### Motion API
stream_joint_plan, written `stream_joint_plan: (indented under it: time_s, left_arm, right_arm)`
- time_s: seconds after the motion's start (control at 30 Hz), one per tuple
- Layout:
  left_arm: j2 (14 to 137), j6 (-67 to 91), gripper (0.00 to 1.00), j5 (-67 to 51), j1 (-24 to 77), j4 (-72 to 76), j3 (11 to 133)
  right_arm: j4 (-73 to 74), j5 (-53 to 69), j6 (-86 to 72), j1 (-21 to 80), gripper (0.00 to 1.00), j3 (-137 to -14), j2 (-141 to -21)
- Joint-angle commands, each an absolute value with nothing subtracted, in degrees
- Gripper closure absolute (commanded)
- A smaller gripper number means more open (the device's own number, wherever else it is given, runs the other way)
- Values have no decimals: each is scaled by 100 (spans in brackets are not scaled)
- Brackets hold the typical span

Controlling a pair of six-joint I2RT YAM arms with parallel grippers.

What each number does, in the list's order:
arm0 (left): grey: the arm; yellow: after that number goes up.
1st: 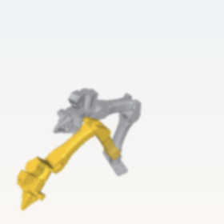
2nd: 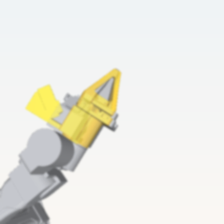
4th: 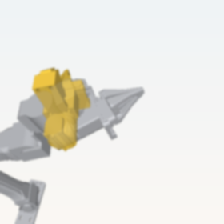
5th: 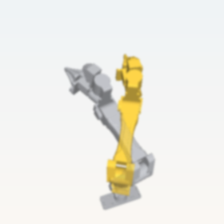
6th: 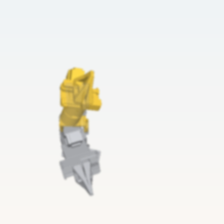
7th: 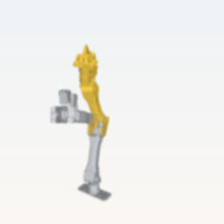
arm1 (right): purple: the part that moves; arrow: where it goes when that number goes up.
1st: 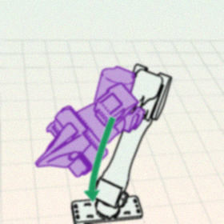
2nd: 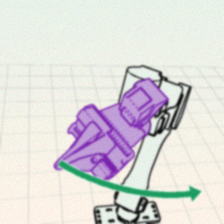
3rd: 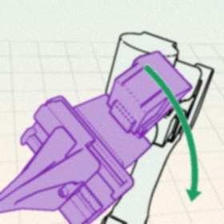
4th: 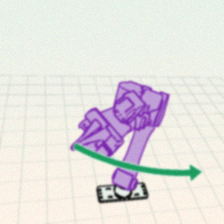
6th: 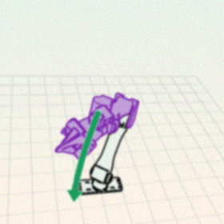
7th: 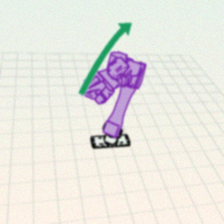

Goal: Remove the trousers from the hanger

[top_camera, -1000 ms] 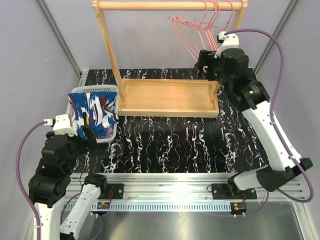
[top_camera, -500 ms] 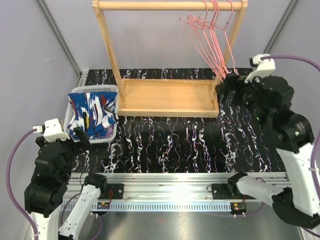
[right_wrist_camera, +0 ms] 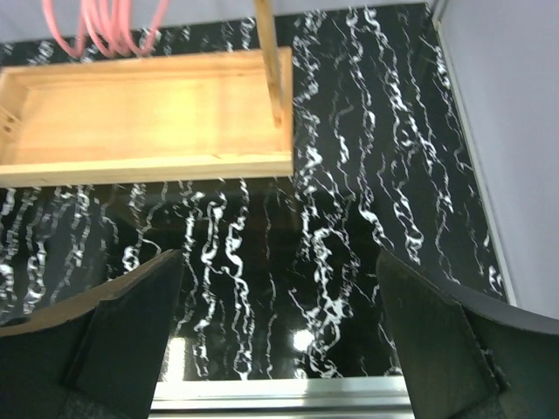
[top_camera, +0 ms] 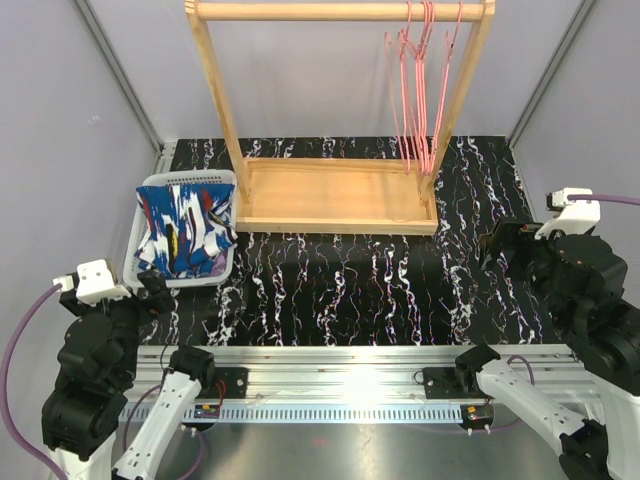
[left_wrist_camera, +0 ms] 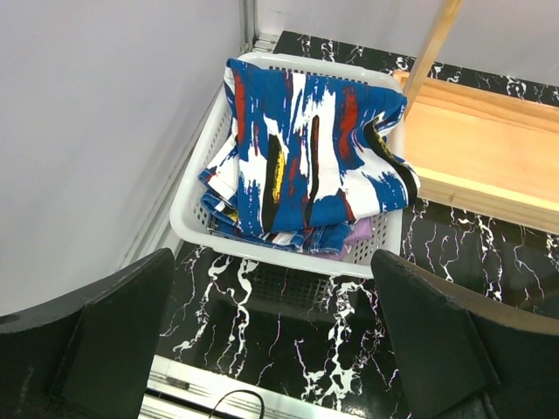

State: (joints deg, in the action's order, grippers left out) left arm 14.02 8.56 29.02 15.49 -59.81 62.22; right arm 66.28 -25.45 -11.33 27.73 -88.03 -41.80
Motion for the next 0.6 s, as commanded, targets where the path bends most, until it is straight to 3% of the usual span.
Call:
stream_joint_plan:
  time_s: [0.0,0.57]
  left_arm:
    - [1441,721,1,2900,1600,-5704,6205]
    - [1433,703,1,2699,1635,-5695,6117]
  right_arm:
    - [6706,-2997,-1081,2760,1,-8526,-4070]
    - [6249,-2865,-1099,2751,0,-8157,-3999]
